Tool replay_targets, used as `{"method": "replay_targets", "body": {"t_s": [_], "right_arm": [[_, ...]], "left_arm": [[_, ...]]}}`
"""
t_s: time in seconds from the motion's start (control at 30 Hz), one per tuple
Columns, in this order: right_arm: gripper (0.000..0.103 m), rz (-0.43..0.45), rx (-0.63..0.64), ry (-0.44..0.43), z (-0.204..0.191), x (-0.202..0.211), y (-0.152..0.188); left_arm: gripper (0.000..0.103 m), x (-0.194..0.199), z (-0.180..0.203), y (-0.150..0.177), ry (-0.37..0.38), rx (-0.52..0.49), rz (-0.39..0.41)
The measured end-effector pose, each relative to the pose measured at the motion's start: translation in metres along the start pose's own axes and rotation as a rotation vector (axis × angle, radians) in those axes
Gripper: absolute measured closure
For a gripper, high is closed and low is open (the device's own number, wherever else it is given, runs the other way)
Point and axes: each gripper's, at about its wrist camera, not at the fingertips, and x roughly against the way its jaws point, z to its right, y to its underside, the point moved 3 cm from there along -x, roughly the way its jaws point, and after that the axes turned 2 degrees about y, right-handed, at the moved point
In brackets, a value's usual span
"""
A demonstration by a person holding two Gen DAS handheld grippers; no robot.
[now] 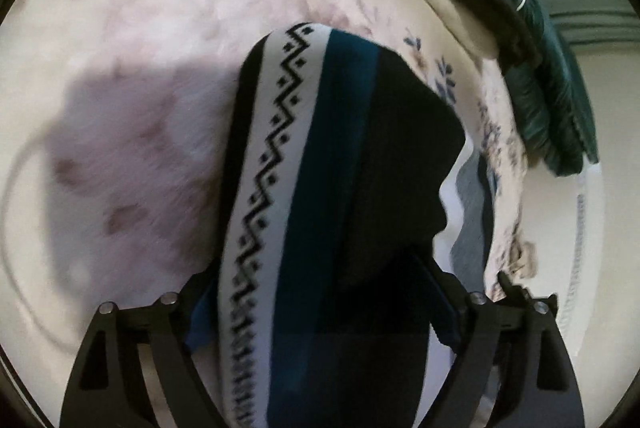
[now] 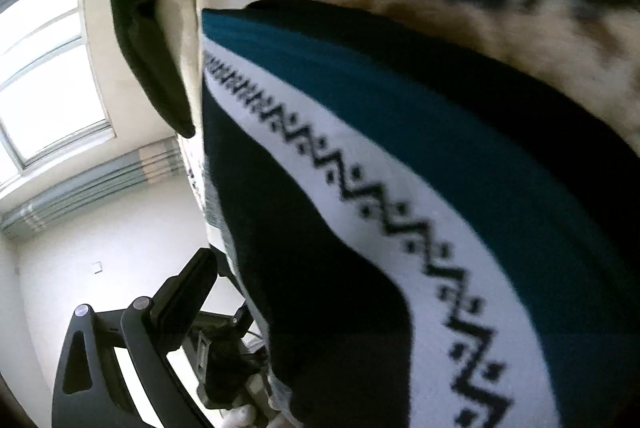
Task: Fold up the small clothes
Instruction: 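Grip the folded sweater ends with both tools and lift it off the bed, then carry the folded sweater with both tools and lower it onto the bedspread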
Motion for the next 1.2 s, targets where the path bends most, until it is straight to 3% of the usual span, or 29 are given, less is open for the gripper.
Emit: {"method": "replay_targets", "body": {"t_s": [0.1,0.23,0.27,0.3,0.33,0.43,0.6,0.8,0.97,1.2], "right_arm": [[0.001,-0.003,-0.001,-0.013,0.006,0.005,0.000],[0.013,0.004,-0.050,-0.053,0.016,0.010,0.002],[0.017,0.017,-0.067,-0.064,0.019,0.011,0.002],[0.029,0.027,-0.081,-0.071,0.021,0.011,0.003],[0.050,0.035,-0.091,-0.074,0.023,0.012,0.004],[0.071,0.068,-0.084,-0.079,0.019,0.014,0.006],[0.076,0.105,-0.060,-0.075,-0.005,0.022,0.013],[0.077,0.139,-0.004,-0.108,-0.064,0.042,0.008],[0.077,0.173,0.054,-0.150,-0.140,0.056,-0.026],[0.077,0.236,0.199,-0.193,-0.276,0.048,-0.109]], "left_arm": [[0.017,-0.007,0.002,-0.006,0.056,0.024,0.009],[0.019,-0.004,0.008,-0.014,0.135,0.017,0.038],[0.027,-0.002,0.011,-0.015,0.148,0.006,0.064],[0.060,0.001,0.016,-0.017,0.151,-0.007,0.085],[0.070,0.001,0.019,-0.018,0.159,-0.015,0.087],[0.076,0.010,0.031,-0.021,0.163,-0.041,0.115],[0.078,0.026,0.055,-0.038,0.187,-0.055,0.119],[0.078,0.047,0.117,-0.087,0.204,-0.129,0.117],[0.078,0.067,0.178,-0.145,0.231,-0.183,0.160],[0.077,0.079,0.249,-0.268,0.260,-0.237,0.222]]}}
